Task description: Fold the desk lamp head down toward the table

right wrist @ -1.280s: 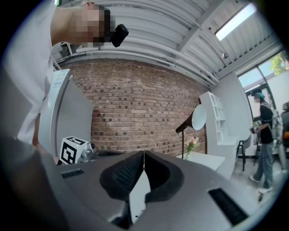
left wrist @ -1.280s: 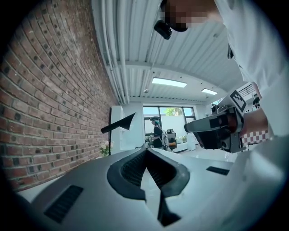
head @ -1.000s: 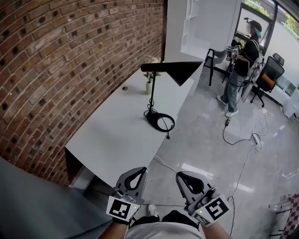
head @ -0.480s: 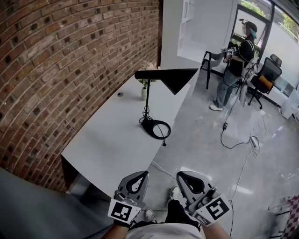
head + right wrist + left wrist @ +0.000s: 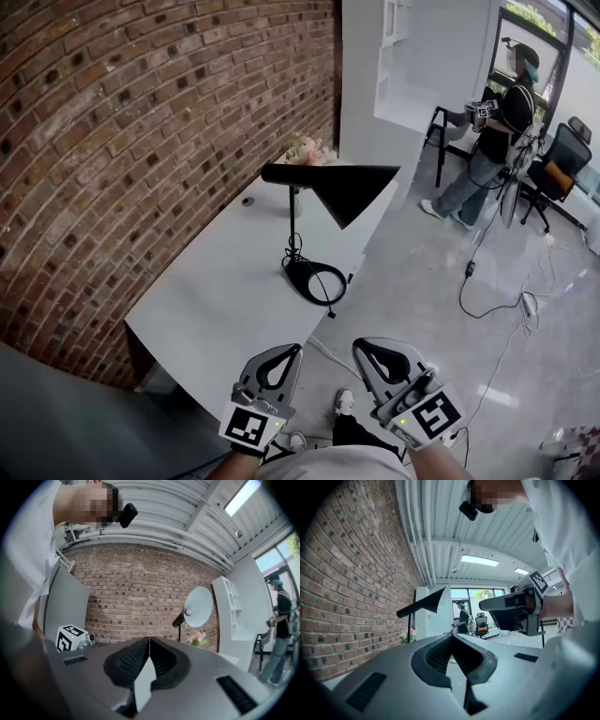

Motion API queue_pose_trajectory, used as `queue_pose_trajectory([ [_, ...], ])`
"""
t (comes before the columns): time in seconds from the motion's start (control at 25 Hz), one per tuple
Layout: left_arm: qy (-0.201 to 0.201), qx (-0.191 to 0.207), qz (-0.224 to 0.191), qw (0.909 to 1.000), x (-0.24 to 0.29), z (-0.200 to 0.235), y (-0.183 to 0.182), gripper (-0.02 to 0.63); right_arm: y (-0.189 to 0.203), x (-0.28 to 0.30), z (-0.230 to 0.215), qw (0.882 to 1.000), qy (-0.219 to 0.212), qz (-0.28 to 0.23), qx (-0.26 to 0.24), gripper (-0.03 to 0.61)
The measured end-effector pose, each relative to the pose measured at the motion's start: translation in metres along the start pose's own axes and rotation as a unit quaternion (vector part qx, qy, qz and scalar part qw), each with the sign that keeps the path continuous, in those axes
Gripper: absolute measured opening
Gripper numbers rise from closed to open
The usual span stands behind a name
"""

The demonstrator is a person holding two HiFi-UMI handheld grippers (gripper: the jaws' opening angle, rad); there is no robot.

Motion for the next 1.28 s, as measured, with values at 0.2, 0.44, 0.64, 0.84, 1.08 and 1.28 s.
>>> queue_pose_trajectory([
  [0.2, -0.013, 0.007, 0.002, 0.9999, 0.034, 0.006, 0.006, 0.008, -0.004, 0.022, -0.031, 1.0, -0.028, -0.006, 0.0, 0.018],
  [0.44, -0.032, 0.018, -0.003, 0.9993, 0.062, 0.016, 0.005, 0.008, -0.009, 0.036, -0.058, 0.999, -0.04, -0.018, 0.015, 0.018],
  [0.64, -0.044, 0.02, -0.004, 0.9988, 0.072, 0.019, 0.008, 0.008, -0.007, 0.041, -0.07, 0.998, -0.056, -0.016, 0.007, 0.018],
  [0.84, -0.038, 0.019, -0.006, 0.9991, 0.075, 0.021, 0.009, 0.008, -0.005, 0.043, -0.07, 0.998, -0.058, -0.014, 0.002, 0.018],
  [1.08, -0.024, 0.031, -0.01, 0.9992, 0.075, 0.024, 0.0, 0.008, -0.003, 0.041, -0.066, 0.999, -0.045, -0.017, 0.009, 0.018],
  [1.28, -0.018, 0.041, -0.019, 0.9988, 0.084, 0.03, -0.013, 0.008, -0.005, 0.041, -0.064, 0.999, -0.041, -0.02, 0.01, 0.018],
])
Point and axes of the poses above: the fingertips, and each gripper's own axes: x forward along the fingers, z to its left, y out of its underside, the point moved 1 cm from there along -x, backward along the fingers, and after that the axes turned 11 degrees about -z, right-handed, at the moved point
